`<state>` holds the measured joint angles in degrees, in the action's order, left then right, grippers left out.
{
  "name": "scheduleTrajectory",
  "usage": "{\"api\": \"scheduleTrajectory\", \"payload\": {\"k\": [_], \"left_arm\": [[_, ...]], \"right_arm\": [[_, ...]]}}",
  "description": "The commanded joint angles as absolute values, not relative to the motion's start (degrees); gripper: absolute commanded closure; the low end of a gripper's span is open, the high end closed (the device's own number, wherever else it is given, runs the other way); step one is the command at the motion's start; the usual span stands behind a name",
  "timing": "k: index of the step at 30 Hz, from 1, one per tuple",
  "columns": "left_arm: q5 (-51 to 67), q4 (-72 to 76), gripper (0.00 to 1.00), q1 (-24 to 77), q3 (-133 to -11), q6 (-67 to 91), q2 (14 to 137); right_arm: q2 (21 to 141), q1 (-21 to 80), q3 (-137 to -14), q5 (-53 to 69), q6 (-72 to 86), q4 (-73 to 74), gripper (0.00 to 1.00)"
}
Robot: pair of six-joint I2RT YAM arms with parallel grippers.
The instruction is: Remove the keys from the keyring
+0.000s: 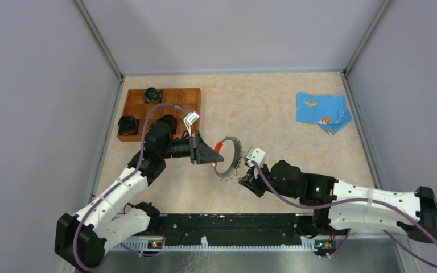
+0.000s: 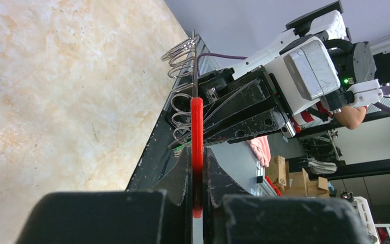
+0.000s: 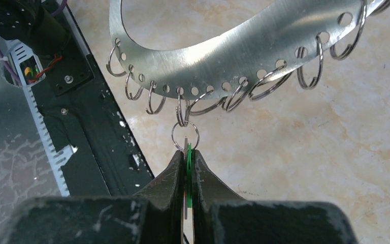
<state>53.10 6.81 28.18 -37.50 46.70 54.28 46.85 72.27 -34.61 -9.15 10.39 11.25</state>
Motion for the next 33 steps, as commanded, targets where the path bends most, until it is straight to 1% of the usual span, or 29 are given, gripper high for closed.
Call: {"api": "scheduleTrajectory", "payload": {"k": [1,12,16,19,23,28,29,30,33], "left_arm": [[54.3,7.5,1.00,28.0,-39.2,44.0,53.9],[54.1,6.1,1.00,28.1,-38.6,41.1,53.4],[52.1,4.7,1.00,28.1,-38.2,40.6,53.6],[48.9,4.4,1.00,28.1,-36.2,41.8,53.4],[45.8,8.1,1.00,28.2,-31.3,45.3,51.8],[41.9,12.1,1.00,28.6,-23.7,47.8,49.8],[41.5,13.9,0.99,29.0,-21.8,48.8,49.7],[40.6,15.6,0.95,29.3,-19.8,49.8,49.8],[38.5,21.9,0.92,30.2,-14.6,52.1,50.8]], "right_arm": [[48.3,72.9,-38.7,-8.6,11.6,12.0,1.00],[50.3,73.0,-41.2,-9.4,13.2,13.3,1.00],[51.8,72.9,-42.0,-9.7,13.7,14.3,1.00],[53.1,72.9,-43.1,-13.2,13.5,16.9,1.00],[53.9,73.0,-43.3,-17.6,12.7,18.4,1.00],[56.2,72.9,-41.9,-17.9,10.2,17.6,1.00],[57.1,72.9,-41.6,-17.9,9.9,17.4,1.00],[58.2,72.9,-41.1,-17.8,9.7,16.9,1.00],[62.0,72.9,-40.4,-16.5,9.9,16.2,1.00]]}}
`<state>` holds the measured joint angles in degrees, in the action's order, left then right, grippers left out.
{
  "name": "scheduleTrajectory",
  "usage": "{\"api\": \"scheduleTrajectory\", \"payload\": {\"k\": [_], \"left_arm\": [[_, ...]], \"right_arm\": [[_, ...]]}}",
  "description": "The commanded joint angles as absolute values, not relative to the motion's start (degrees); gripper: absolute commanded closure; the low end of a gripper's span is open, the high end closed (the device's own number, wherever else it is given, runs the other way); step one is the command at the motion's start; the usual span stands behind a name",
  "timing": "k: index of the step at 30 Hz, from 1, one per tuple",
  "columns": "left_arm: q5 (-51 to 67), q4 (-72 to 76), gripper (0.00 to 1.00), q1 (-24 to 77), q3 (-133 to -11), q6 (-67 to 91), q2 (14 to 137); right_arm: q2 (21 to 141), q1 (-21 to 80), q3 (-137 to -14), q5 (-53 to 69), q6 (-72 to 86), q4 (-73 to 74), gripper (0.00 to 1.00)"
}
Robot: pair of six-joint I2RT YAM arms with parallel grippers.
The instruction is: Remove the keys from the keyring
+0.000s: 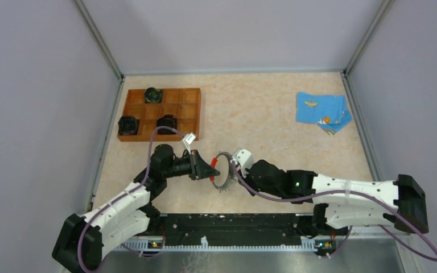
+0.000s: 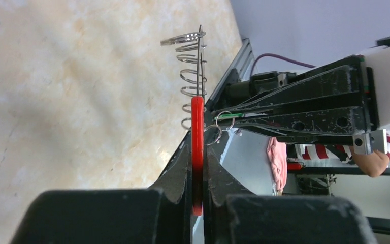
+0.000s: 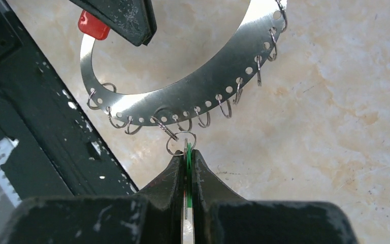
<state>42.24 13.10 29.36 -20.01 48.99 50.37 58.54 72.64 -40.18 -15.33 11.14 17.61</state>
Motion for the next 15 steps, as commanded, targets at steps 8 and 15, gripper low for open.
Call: {"api": "scheduleTrajectory", "payload": {"k": [8,15], "left_arm": [[30.4,30.8,0.82,33.4,-5.6,53.0,53.8],[23.4,31.5,0.68,34.9,-1.9,51.0,53.1]], "right_arm": [[67.3,72.9,-34.1,-20.5,9.8,5.4,1.00],[71.4,73.0,-31.0,-25.9,6.4,-3.9,1.00]]}}
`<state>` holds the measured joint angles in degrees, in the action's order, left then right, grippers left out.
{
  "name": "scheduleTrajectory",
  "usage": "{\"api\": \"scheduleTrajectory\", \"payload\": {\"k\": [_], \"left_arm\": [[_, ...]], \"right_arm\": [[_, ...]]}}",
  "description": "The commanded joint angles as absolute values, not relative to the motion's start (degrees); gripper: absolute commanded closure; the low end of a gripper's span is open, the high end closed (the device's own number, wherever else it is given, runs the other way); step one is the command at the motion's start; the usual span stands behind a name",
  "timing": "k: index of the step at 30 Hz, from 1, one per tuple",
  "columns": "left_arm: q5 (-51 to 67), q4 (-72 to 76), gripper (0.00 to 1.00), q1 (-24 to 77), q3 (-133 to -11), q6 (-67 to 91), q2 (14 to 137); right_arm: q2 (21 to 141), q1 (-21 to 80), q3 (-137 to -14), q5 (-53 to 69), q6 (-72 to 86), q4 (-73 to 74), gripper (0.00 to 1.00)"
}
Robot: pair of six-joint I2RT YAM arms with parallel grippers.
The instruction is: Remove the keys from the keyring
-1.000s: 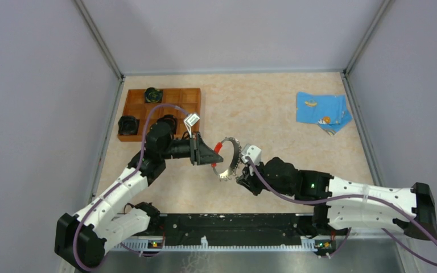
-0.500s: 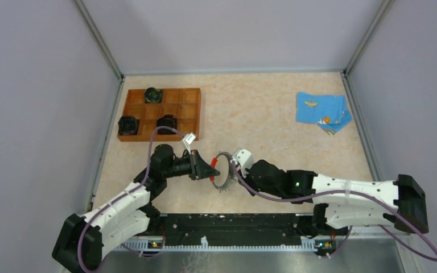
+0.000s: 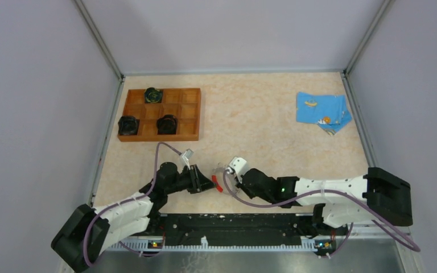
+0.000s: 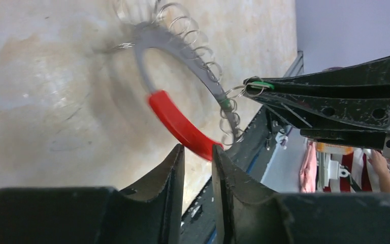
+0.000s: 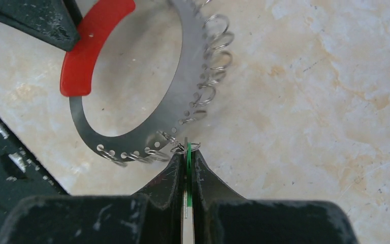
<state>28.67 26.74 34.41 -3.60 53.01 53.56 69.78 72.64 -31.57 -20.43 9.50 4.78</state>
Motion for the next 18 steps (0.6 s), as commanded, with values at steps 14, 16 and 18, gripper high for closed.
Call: {"api": "scheduleTrajectory", "payload": {"k": [14,16,18], "left_arm": [[17.7,28.2,0.57,37.4,-0.3,44.2,41.3],[15.1,29.6,0.57,39.9,-0.3,43.3,41.5],[11.9,31.1,0.57,43.1,-0.3,43.0,42.2]], "right_arm": [[70.8,73.0,-34.7,-21.3,2.7,3.7,1.00],[70.9,73.0,-36.4,-19.0,5.0,7.8,1.00],[70.8,73.1,-37.7,-15.2,7.3,10.6,1.00]]}}
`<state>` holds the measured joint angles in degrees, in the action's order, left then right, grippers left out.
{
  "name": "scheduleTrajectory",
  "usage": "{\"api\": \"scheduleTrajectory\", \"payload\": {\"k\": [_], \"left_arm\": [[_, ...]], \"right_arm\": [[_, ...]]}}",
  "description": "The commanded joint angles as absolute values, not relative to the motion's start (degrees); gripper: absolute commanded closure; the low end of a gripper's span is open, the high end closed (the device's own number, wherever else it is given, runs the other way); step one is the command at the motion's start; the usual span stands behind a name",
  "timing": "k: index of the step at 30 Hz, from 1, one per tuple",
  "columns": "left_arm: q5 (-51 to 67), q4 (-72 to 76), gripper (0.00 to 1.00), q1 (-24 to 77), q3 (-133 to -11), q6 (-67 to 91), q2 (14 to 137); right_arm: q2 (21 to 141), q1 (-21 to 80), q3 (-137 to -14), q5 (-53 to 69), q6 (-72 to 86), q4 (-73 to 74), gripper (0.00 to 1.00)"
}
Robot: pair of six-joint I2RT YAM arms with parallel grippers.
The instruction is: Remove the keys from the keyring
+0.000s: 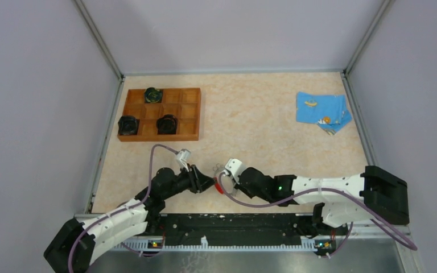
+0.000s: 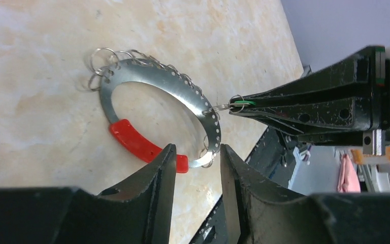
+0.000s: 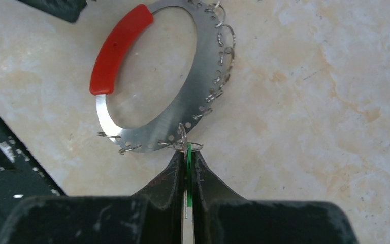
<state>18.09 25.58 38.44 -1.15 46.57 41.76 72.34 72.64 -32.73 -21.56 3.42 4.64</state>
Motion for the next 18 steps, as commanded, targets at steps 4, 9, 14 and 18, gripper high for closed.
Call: {"api": "scheduleTrajectory", "payload": {"k": [4,9,14,18], "left_arm": [[5.7,34.1,0.61,49.8,0.6,40.9,43.9],[5.9,43.6,0.63,51.6,1.8,33.3,47.7],[8.2,55.3,0.62,52.2,1.9,25.1,55.8],[10.5,66.4,0.62,52.2,3.0,19.7,62.1]], "right_arm": [[70.5,73.0,-38.3,-10.0,9.7,12.4,1.00],[70.9,73.0,-39.8,-13.1,9.9,16.3,1.00],[72.3,73.1,-41.5,-14.8,8.5,16.4,1.00],[72.1,73.1,-40.9,-18.8,5.2,13.9,1.00]]}}
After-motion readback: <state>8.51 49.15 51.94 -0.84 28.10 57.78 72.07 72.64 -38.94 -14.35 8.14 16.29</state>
